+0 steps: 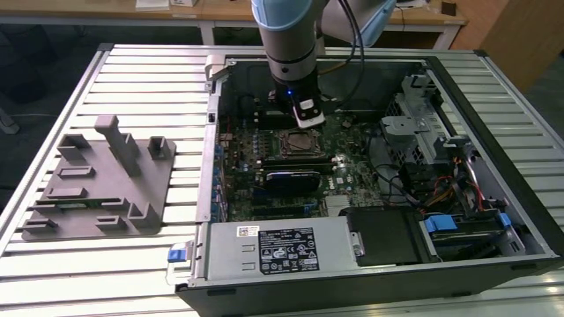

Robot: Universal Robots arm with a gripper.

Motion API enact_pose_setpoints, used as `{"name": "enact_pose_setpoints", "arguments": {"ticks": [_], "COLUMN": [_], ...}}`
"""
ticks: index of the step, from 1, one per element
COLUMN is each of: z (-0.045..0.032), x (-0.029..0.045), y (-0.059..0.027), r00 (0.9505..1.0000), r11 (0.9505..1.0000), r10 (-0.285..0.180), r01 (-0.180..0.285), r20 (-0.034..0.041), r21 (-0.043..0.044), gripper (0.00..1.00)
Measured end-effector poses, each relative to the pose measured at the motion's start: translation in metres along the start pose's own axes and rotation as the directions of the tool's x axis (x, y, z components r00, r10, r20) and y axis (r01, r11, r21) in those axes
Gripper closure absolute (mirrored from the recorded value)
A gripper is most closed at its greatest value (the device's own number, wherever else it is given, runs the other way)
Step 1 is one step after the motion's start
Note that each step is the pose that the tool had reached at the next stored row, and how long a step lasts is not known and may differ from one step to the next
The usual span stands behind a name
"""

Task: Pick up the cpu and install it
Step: 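Install the first cpu locking lever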

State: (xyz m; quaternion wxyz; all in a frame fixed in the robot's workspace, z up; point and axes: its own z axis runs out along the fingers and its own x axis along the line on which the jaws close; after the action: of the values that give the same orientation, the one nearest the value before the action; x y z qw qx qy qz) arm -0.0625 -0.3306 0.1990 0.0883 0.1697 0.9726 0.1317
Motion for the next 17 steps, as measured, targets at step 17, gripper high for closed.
{"name": "enact_pose_setpoints", "arguments": {"ticks": [17], "z": [0.0046], "x": [0.0005], "y": [-0.0019], "r00": [0.9997], "r11": [0.9992], "r10": [-0.022], "r01": [0.022], "r20": [0.0071], "r21": [0.0335], "gripper": [0.89]}}
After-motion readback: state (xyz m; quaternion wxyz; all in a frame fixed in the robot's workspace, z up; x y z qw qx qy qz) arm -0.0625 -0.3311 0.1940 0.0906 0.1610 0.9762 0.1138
